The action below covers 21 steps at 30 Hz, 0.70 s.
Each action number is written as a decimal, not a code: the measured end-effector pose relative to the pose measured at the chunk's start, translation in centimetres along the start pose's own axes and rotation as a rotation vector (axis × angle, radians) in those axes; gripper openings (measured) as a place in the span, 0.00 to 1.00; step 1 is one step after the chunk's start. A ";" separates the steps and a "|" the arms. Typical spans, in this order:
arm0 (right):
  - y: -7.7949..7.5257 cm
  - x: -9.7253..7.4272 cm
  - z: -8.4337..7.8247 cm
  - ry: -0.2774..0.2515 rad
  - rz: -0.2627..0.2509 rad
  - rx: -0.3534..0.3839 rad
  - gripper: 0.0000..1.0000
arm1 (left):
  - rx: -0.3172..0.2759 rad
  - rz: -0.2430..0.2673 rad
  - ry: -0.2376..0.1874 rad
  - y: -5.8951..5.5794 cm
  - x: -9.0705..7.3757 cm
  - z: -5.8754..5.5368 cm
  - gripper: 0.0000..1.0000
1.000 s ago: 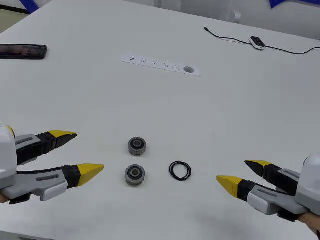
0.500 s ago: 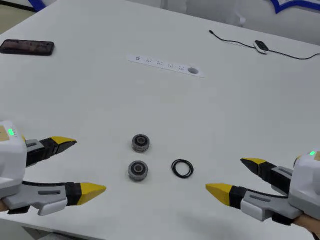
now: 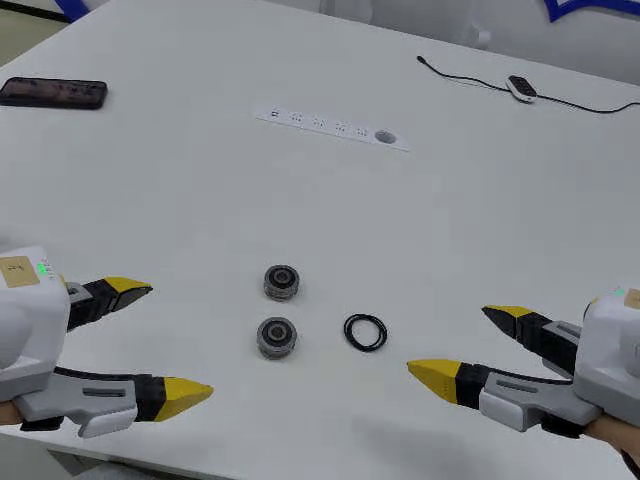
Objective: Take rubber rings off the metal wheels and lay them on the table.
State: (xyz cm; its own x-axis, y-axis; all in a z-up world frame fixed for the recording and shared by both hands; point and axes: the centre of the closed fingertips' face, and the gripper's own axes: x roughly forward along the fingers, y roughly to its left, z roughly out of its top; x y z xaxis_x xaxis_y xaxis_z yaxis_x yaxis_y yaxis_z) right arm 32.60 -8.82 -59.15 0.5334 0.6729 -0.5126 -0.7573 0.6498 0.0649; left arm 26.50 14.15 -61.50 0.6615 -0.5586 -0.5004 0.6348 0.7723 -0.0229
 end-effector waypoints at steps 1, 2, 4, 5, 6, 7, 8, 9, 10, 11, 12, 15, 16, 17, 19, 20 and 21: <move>-0.1 0.0 0.0 -0.002 -0.001 0.004 0.74 | 0.003 -0.002 0.004 0.1 0.0 -0.1 0.79; -0.2 -0.1 0.0 -0.002 -0.001 0.005 0.74 | 0.003 -0.004 0.007 0.1 0.0 -0.2 0.79; 0.0 -0.1 0.0 -0.002 0.000 0.003 0.74 | 0.006 -0.004 0.009 0.3 0.0 -0.4 0.79; 0.0 -0.1 0.0 -0.002 0.001 0.003 0.74 | 0.006 -0.004 0.009 0.3 0.0 -0.4 0.79; 0.0 -0.1 0.0 -0.001 0.002 0.005 0.74 | 0.006 -0.005 0.009 0.3 0.1 -0.4 0.79; -0.1 -0.1 0.0 -0.001 0.002 0.006 0.74 | 0.006 -0.006 0.009 0.2 0.1 -0.4 0.79; -0.1 -0.1 0.0 -0.001 0.003 0.006 0.74 | 0.007 -0.005 0.010 0.2 0.1 -0.4 0.79; 0.0 -0.1 0.0 0.001 0.005 0.007 0.74 | 0.007 -0.004 0.010 0.2 0.1 -0.4 0.79; 0.0 -0.1 -0.1 0.003 0.006 0.007 0.74 | 0.006 -0.004 0.010 0.2 0.1 -0.4 0.79; 0.1 -0.1 -0.1 0.006 0.008 0.005 0.74 | 0.005 -0.002 0.009 0.3 0.1 -0.4 0.79; 0.1 -0.1 -0.2 0.008 0.009 0.004 0.74 | 0.005 -0.001 0.009 0.4 0.1 -0.4 0.79; 0.6 0.0 -0.2 0.014 0.019 -0.001 0.75 | 0.005 0.003 0.010 0.4 0.1 -0.4 0.78; 0.6 0.0 -0.3 0.016 0.020 -0.002 0.75 | 0.005 0.005 0.010 0.5 0.1 -0.5 0.78; 0.6 0.1 -0.3 0.017 0.021 -0.001 0.75 | 0.003 0.005 0.009 0.5 0.1 -0.5 0.78; 0.4 0.1 -0.4 0.018 0.022 0.002 0.74 | 0.002 0.006 0.007 0.6 0.1 -0.5 0.78; 0.4 0.1 -0.4 0.018 0.022 0.003 0.74 | 0.002 0.007 0.007 0.6 0.1 -0.5 0.78; 0.4 0.1 -0.5 0.018 0.022 0.005 0.74 | 0.001 0.005 0.007 0.6 0.0 -0.5 0.78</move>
State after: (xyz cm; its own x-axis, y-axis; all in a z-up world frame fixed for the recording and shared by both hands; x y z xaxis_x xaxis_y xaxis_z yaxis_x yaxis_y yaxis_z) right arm 32.19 -8.70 -59.54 0.5096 0.6809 -0.5261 -0.7671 0.6364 0.0806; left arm 26.72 14.74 -61.97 0.6621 -0.5525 -0.5064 0.6319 0.7748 -0.0193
